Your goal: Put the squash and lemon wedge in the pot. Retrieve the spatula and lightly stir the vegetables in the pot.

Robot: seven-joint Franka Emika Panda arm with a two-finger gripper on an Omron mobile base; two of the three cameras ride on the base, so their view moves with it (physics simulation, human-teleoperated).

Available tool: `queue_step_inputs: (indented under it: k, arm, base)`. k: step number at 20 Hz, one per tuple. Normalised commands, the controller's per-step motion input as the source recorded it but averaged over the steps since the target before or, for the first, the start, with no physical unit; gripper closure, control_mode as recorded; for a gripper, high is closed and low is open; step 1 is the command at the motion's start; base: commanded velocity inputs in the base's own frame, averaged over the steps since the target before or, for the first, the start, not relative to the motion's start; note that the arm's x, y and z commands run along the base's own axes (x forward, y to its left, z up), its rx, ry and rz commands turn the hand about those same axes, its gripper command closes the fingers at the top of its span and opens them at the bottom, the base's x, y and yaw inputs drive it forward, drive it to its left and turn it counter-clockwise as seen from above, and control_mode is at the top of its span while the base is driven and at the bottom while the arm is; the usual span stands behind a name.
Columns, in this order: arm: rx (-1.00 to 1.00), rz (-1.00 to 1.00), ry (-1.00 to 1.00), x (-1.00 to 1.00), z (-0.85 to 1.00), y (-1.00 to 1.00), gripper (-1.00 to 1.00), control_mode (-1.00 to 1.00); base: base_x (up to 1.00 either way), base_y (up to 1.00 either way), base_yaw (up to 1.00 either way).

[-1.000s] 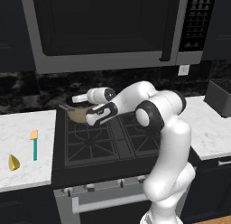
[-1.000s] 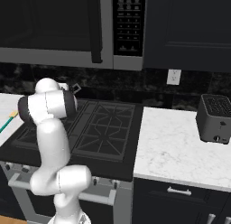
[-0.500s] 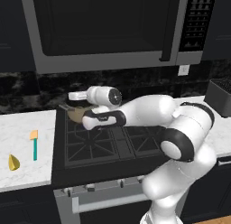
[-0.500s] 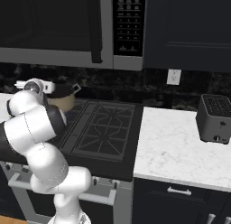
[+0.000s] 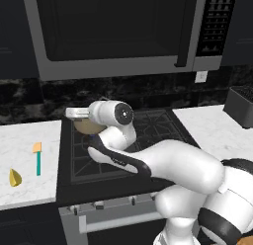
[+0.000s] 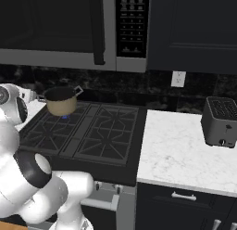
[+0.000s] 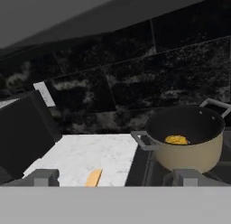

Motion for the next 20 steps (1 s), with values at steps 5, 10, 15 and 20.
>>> queue_step_inputs:
  k: [5, 10, 15, 20]
  arm:
    - [0.00, 0.00, 0.28, -0.94, 0.66, 0.00, -1.00, -1.00]
    - [0.00, 0.00, 0.47, -0.60, 0.31, 0.00, -1.00, -1.00]
    - [-0.03, 0.00, 0.32, -0.25, -0.33, 0.03, -1.00, -1.00]
    - [-0.02, 0.00, 0.09, -0.32, -0.53, 0.18, -1.00, -1.00]
  base:
    - [0.00, 0.00, 0.00]
    - [0.00, 0.00, 0.00]
    - [0.00, 0.00, 0.00]
    - [0.00, 0.00, 0.00]
